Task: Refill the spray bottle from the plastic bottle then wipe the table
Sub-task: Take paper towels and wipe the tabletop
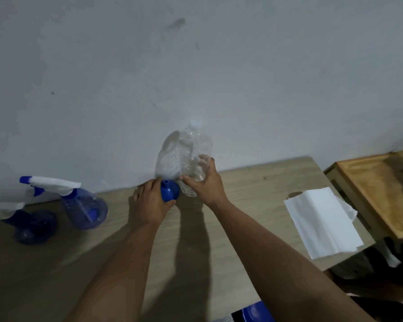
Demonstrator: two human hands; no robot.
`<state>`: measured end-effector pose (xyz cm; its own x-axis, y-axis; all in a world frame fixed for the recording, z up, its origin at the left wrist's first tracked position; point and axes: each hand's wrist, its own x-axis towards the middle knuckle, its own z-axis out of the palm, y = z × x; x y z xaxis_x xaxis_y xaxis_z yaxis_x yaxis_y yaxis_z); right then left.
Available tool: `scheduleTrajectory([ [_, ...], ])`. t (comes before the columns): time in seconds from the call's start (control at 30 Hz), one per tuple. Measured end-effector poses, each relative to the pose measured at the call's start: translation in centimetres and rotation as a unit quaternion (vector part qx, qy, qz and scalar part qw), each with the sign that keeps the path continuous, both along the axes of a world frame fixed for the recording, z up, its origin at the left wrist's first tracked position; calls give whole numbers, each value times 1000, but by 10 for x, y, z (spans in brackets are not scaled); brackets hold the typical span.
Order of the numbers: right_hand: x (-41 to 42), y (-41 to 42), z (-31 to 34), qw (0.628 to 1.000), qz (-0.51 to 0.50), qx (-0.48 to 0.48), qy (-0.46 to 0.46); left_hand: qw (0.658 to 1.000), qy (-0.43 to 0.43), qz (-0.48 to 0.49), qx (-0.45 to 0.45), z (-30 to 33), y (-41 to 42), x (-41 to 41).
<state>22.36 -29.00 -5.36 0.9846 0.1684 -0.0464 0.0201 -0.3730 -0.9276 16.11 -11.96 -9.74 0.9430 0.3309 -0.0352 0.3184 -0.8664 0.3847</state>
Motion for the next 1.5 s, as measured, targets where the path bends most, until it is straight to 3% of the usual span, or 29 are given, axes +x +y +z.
scheduleTrajectory([
  [0.3, -58, -69, 36, 993, -68, -65, 75, 999, -32, 19, -2, 29, -36, -64],
  [0.63, -126, -220, 87, 964, -231, -112, 66, 974, -18, -219, -64, 62, -191, -80],
  [0.87, -138, -310, 94, 947, -291, -131, 29, 951, 19, -300, -76, 71, -304, -61],
  [1.27, -75, -390, 29, 967, -190, -169, -27, 948, 143, -284, 17, -11, -393, -23],
  [1.5, -53, -405, 21, 975, -145, -164, -46, 962, 102, -249, 39, -22, -407, -25],
])
